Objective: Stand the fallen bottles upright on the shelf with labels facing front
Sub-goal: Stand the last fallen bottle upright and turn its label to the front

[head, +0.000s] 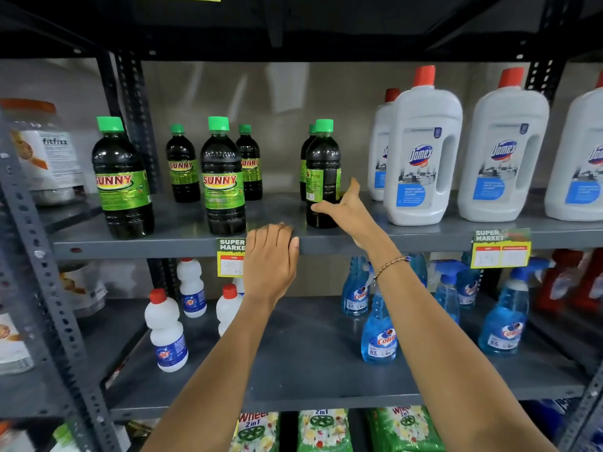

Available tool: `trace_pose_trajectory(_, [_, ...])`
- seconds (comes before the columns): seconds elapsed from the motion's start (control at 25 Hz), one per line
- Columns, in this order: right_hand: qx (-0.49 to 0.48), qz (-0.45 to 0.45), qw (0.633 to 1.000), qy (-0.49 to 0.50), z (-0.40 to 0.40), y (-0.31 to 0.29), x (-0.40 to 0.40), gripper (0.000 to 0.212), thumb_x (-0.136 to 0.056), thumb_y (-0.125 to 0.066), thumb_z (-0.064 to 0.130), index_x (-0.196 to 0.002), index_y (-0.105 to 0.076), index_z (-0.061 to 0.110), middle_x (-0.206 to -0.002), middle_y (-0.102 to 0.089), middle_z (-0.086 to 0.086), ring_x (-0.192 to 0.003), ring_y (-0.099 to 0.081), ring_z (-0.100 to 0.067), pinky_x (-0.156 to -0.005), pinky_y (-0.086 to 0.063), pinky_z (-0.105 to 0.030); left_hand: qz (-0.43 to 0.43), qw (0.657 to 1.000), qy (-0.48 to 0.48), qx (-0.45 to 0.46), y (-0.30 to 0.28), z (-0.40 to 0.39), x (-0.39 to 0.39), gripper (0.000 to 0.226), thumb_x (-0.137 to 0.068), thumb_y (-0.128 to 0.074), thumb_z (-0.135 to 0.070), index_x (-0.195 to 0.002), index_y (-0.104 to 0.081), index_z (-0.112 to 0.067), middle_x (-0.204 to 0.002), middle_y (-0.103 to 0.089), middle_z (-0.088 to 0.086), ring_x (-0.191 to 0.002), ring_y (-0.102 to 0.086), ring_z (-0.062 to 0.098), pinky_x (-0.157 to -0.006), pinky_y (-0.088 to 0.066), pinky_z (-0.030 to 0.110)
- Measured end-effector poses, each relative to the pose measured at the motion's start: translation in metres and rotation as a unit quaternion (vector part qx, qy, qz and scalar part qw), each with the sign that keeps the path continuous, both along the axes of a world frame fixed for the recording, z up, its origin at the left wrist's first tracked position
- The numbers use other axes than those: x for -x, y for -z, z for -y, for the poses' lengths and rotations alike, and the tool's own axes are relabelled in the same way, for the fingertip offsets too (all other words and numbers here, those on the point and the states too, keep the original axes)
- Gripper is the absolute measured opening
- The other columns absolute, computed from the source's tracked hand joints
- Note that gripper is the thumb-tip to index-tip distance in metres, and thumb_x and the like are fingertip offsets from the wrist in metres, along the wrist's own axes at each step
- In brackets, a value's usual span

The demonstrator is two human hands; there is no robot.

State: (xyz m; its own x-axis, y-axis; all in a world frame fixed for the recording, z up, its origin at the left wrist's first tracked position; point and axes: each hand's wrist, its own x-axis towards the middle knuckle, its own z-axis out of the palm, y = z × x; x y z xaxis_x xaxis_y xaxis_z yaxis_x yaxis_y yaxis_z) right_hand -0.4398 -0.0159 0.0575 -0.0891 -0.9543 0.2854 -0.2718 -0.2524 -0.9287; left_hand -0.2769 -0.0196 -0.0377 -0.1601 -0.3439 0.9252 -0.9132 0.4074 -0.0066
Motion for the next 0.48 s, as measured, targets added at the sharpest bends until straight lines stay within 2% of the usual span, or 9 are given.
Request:
trace_pose_trajectory(0.16, [-0.002,0.007,1.0,0.003,0.0037,0.0028,0.0007,0.109,-0.084,-0.07,0.017,-0.15,0.016,0.01,-0.143,-0.047,-0.007,-0.13,-0.042,-0.018,-0.097,-0.028,-0.026,0.002,1.0,-0.003,0.004,0.0045,0.0031,0.0004,0.034,-0.099,-0.036,-0.027,-0.107,-0.062,-0.007,-0.115,-0.063,0.011,-0.113,-0.056,0.033,-0.095,-0.036,0.041])
trace_pose_trajectory(0.36, [0.004,0.0,1.0,-0.005,0.0053,0.0021,0.002,0.11,-0.083,-0.071,0.012,-0.15,0.017,0.011,-0.146,-0.043,-0.007,-0.134,-0.039,-0.02,-0.099,-0.027,-0.026,0.001,1.0,-0.008,0.003,0.0019,0.0013,0.0009,0.031,-0.098,-0.037,-0.027,-0.105,-0.06,-0.007,-0.105,-0.063,0.01,-0.096,-0.057,0.03,-0.088,-0.034,0.037])
trace_pose_trajectory(0.48, [0.026,-0.042,0.999,0.01,0.0057,0.0048,0.0,0.105,-0.081,-0.075,0.019,-0.151,0.002,0.008,-0.143,-0.046,-0.006,-0.132,-0.043,-0.02,-0.099,-0.033,-0.028,-0.001,1.0,-0.014,-0.002,0.0023,0.0,-0.0001,0.031,-0.098,-0.037,-0.027,-0.106,-0.06,-0.007,-0.104,-0.064,0.01,-0.094,-0.057,0.029,-0.088,-0.033,0.036])
